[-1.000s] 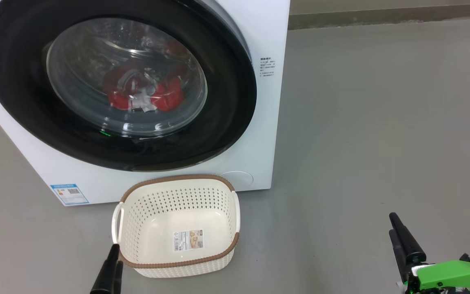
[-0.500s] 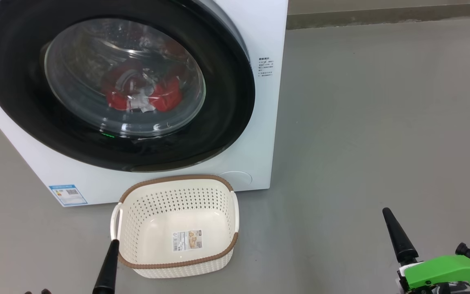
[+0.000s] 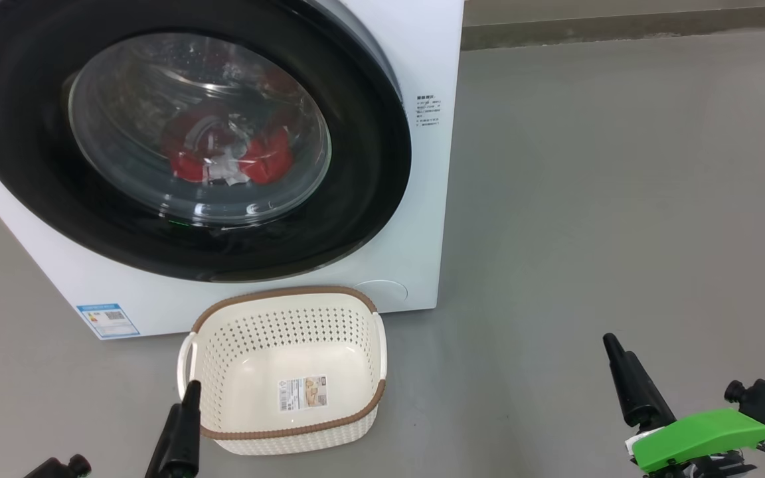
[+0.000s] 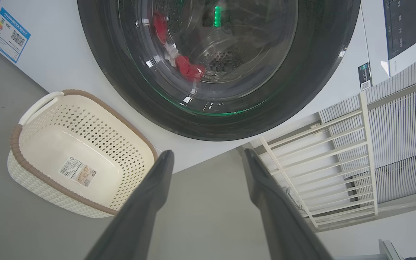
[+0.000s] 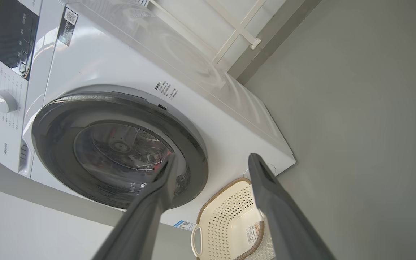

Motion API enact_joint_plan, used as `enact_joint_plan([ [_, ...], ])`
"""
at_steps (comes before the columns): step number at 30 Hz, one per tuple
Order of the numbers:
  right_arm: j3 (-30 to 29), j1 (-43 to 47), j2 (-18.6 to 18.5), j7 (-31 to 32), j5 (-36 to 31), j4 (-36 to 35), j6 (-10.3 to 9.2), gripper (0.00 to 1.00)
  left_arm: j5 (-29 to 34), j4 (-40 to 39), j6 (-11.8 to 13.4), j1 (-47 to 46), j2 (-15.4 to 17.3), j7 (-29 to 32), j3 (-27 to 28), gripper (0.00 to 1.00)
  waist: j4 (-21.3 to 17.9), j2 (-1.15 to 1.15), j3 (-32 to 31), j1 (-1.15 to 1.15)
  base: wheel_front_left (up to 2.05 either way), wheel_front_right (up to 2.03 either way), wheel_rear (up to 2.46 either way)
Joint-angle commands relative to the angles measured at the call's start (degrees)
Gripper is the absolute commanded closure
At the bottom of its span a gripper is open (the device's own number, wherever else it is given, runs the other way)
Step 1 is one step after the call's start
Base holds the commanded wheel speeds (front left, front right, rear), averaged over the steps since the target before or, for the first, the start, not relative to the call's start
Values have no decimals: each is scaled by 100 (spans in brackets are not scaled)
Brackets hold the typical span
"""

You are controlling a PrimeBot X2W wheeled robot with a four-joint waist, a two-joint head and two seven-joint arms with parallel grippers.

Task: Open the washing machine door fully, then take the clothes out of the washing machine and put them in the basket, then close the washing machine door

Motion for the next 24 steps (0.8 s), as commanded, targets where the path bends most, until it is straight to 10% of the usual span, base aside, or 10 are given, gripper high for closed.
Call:
enact_joint_plan([
  [1,91,-294,-93,-71,-153,-192,2,0,144,-193,10,-56,78,-72,55,0,-1,0,-3,-1,0,0,0],
  [24,507,-325,-222,-477,-1680,-379,3,0,1658,-450,149,62,114,-476,-92,0,-52,0,-70,-1,0,0,0],
])
